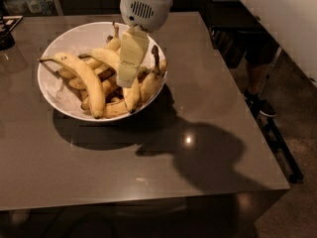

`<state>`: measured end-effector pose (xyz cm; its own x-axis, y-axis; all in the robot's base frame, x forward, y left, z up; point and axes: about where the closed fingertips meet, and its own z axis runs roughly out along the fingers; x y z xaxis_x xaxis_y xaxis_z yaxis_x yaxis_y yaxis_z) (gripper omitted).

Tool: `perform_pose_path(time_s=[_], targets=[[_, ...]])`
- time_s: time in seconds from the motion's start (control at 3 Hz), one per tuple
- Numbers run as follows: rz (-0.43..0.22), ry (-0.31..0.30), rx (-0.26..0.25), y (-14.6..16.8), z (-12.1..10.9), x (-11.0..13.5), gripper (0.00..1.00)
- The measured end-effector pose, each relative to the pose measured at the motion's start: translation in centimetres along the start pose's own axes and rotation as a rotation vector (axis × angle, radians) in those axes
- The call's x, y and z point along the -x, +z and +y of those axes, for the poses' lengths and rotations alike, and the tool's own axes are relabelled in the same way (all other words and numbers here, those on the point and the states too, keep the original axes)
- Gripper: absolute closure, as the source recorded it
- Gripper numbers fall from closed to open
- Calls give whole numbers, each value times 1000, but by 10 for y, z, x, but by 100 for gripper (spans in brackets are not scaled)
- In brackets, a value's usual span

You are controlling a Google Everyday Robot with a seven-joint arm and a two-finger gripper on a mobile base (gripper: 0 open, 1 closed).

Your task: Pick banana from white bowl

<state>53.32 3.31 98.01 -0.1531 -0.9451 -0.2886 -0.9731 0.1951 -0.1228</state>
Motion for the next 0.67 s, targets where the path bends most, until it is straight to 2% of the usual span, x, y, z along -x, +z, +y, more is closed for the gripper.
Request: perform_pose_path(time_s=[0.67], targets=[[-1, 4, 63, 21, -12, 9, 23]])
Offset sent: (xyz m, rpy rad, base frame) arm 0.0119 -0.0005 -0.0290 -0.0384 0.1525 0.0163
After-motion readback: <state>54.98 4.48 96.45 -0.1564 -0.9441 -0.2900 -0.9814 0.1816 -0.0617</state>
